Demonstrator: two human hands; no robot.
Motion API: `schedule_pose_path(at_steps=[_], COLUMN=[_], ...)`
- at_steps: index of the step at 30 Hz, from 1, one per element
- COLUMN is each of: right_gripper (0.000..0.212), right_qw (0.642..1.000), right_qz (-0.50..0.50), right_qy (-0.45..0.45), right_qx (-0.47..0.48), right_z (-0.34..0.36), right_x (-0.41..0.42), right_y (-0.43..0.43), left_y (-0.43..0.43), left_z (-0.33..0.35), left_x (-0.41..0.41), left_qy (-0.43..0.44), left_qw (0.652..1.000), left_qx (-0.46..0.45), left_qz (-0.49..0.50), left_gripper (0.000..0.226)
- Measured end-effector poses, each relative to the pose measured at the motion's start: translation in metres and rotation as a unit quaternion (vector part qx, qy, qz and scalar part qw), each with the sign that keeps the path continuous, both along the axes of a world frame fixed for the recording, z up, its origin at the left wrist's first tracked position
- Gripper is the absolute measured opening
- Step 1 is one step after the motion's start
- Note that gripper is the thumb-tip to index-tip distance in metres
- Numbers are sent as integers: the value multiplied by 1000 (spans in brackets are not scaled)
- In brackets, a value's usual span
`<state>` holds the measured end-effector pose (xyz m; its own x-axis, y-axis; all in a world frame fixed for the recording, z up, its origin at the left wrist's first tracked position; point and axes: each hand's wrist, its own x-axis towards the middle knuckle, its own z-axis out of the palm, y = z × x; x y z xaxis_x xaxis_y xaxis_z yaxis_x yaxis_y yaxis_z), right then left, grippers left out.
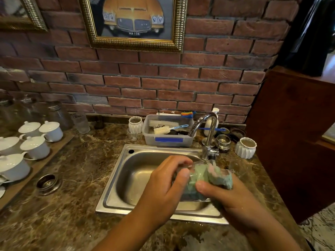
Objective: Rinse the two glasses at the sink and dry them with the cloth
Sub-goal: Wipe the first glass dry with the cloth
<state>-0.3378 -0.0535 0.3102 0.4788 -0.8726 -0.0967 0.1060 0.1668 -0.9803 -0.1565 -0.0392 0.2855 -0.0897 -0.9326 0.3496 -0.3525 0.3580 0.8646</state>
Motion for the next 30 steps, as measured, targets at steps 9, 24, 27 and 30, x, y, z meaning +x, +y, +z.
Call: schedule_pose_path(at_steps=[9,24,27,30], right_gripper=[12,42,52,37], right_qw=[969,969,970,948], right_qz=[131,-202,-200,-262], right_qy=[158,-64,-54,-92], right_qx=[-137,126,127,155], right_z=[13,-28,-39,-47], right_x=[-1,1,3,0], right_y=[-10,-10,-7,-11], left_y=[-8,5,6,10], left_z=[-3,-35,-36,-42], left_x=[11,11,11,14], left_qy=[263,462,469,483], left_qw=[835,763,755,742], left_qx=[399,442,450,456], left_qz=[-271,-99,-91,-84], left_gripper=[62,57,58,63])
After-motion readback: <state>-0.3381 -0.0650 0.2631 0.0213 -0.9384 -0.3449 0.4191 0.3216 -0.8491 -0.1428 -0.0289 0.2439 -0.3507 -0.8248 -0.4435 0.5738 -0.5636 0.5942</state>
